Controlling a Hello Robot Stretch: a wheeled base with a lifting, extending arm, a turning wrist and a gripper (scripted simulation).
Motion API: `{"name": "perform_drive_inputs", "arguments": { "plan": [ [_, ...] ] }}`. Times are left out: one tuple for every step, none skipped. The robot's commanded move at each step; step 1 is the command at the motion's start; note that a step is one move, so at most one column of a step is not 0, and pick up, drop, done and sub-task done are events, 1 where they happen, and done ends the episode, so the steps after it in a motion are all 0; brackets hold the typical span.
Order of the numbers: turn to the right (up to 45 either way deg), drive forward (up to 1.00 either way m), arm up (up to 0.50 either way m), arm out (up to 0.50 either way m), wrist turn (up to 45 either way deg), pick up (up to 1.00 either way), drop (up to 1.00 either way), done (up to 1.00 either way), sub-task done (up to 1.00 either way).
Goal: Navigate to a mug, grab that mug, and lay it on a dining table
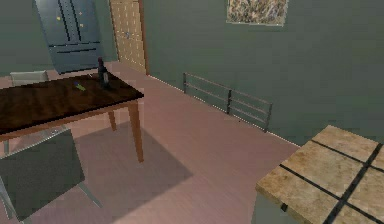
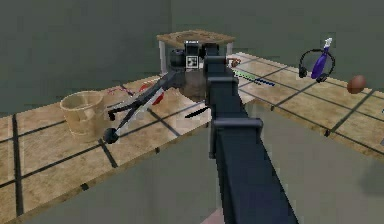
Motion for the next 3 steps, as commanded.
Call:
{"name": "perform_drive_inputs", "arguments": {
  "plan": [
    [0.0, 0.00, 0.00, 0.00, -15.0, 0.00, 0.00, 0.00, 0.00],
    [0.0, 0.00, 0.00, -0.40, 0.0, 0.00, 0.00, 0.00, 0.00],
    [-45.0, 0.00, 0.00, 0.00, 0.0, 0.00, 0.00, 0.00, 0.00]
  ]
}}
